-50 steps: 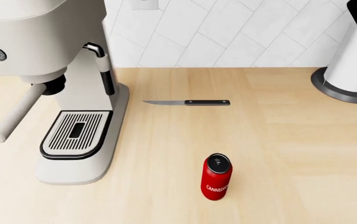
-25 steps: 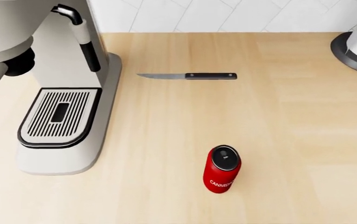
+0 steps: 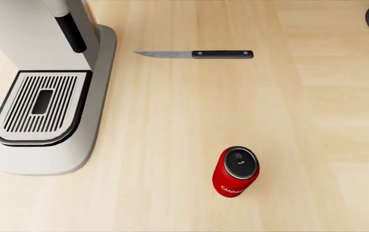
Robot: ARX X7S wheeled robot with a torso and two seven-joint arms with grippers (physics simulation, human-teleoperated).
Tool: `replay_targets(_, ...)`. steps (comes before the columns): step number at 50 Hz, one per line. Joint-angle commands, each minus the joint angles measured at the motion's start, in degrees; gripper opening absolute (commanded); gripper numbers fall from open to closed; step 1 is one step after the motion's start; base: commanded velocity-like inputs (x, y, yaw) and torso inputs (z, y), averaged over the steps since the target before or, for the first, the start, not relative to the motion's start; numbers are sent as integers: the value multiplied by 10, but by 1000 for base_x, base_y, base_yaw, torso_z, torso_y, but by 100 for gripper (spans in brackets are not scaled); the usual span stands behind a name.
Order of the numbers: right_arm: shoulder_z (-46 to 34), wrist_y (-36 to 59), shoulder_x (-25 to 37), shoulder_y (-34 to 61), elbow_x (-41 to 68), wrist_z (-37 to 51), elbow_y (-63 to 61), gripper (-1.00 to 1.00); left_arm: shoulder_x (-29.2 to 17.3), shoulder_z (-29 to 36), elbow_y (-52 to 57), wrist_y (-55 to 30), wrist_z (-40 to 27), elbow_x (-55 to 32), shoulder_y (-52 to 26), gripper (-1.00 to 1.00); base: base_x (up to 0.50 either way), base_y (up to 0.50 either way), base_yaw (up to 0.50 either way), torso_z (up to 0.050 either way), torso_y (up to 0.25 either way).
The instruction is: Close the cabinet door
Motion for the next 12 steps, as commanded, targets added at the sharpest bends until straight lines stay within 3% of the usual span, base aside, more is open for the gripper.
replay_targets(1,-55,416,-22,-80,163,-3,50,100,-2,-2,0,-6,0,-16,-4,100,0,0,0,0,-13)
replay_targets(9,-55,416,-22,-80,163,-3,50,100,1,5,5,-10,9,-13,-13,100,0,0,0,0,-14)
replay_targets(12,-54,446,-22,-145,129,-36,65,100,-10,24,17,-21,0,-3,-23,100,0,0,0,0,-15)
